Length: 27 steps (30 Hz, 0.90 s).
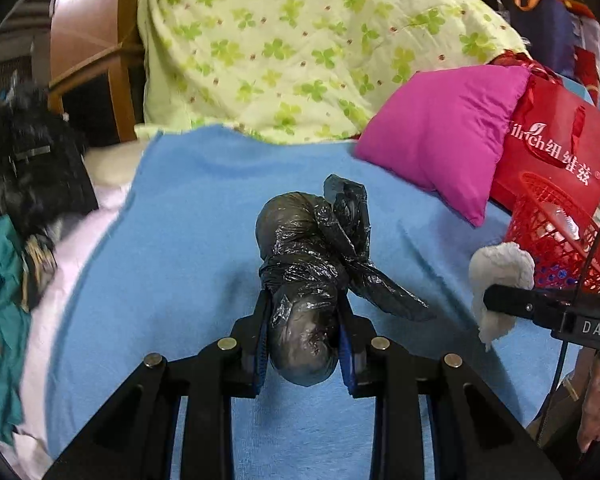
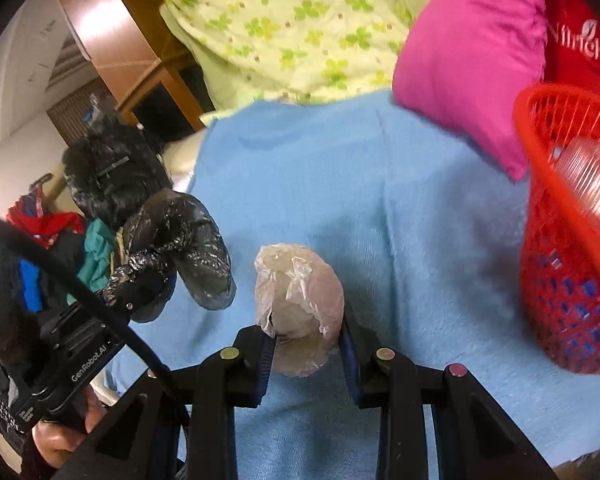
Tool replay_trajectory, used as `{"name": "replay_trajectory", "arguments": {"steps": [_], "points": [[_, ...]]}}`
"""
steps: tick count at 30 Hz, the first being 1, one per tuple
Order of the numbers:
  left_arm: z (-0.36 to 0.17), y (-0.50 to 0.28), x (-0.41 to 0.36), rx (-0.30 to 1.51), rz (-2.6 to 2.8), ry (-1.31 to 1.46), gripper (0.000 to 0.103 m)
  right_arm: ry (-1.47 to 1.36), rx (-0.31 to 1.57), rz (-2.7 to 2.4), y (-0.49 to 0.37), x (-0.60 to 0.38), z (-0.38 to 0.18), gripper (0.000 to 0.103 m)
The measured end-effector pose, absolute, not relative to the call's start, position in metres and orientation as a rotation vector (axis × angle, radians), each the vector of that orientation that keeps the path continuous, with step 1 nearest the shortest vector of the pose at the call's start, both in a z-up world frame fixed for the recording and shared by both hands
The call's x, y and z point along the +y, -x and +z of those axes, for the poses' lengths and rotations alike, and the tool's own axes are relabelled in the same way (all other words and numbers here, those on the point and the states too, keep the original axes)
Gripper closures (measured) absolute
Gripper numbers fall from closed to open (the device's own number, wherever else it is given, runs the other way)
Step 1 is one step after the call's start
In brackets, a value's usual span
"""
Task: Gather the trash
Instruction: 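Carry the black bag and white bag over the red mesh basket with both tools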
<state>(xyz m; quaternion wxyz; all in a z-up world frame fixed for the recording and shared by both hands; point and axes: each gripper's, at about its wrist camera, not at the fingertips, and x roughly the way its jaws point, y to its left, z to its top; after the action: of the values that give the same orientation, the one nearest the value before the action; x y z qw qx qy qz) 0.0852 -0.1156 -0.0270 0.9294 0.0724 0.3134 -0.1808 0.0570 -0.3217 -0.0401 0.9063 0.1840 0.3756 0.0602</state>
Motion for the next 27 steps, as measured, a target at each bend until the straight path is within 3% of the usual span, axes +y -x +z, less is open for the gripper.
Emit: {"name": "replay_trajectory", "arguments": {"steps": [27], "points": [[0.05, -0.028, -0.192, 0.47, -0.402, -0.257, 0.072, -0.384, 0.407, 0.08, 0.026, -0.386, 0.018, 0.071]]}}
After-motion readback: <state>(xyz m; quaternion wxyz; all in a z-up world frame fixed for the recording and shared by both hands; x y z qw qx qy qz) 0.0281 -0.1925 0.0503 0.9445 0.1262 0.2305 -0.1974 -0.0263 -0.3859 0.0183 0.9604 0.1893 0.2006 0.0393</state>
